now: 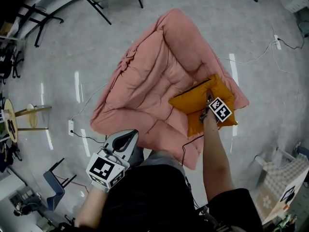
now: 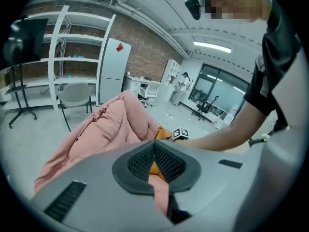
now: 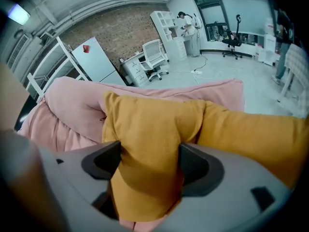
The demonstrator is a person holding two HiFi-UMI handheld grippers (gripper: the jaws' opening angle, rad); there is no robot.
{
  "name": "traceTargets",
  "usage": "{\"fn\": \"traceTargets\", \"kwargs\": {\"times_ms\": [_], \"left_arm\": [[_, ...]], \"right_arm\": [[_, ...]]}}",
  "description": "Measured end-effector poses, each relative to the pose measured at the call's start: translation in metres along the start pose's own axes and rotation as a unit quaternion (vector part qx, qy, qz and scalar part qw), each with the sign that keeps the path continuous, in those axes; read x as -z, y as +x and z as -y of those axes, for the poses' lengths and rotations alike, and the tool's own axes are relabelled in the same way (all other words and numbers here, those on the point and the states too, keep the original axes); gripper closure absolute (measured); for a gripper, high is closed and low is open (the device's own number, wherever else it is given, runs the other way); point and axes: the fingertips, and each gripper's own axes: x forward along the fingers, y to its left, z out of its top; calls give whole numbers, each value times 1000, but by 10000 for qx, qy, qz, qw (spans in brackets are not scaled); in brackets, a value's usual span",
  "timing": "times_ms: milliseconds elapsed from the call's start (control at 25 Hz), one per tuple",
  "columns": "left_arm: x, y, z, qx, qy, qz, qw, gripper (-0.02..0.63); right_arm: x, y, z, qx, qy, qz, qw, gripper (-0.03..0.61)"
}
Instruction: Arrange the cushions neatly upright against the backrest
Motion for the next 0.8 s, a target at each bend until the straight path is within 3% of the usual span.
{"fn": "traceTargets", "kwargs": {"times_ms": [280, 360, 440, 520, 560, 680, 800], "left_arm": [[11, 1, 1, 68, -67, 39, 9999, 601], [11, -2, -3, 30, -112, 109, 9999, 601], [8, -5, -8, -23, -178, 217, 9996, 601], [5, -9, -13, -78, -208, 315, 9993, 601], [5, -10, -15, -105, -221, 350, 9991, 601], [7, -15, -19, -182, -290, 409, 9986, 601], [8, -20, -23, -263, -338, 470, 9980, 601]], "right_arm": [[-5, -18, -9, -198, -193, 106, 9996, 299], [-8, -31, -23, -334, -543, 187, 9978, 308], [-16, -45, -49, -595, -1289, 276, 9895, 310], [-25, -58, -85, -948, -2338, 357, 9670, 310], [-28, -64, -103, -1115, -2921, 393, 9491, 310], [-33, -76, -150, -1499, -4494, 457, 8795, 310], [-34, -78, -180, -1830, -5362, 356, 8233, 310]]}}
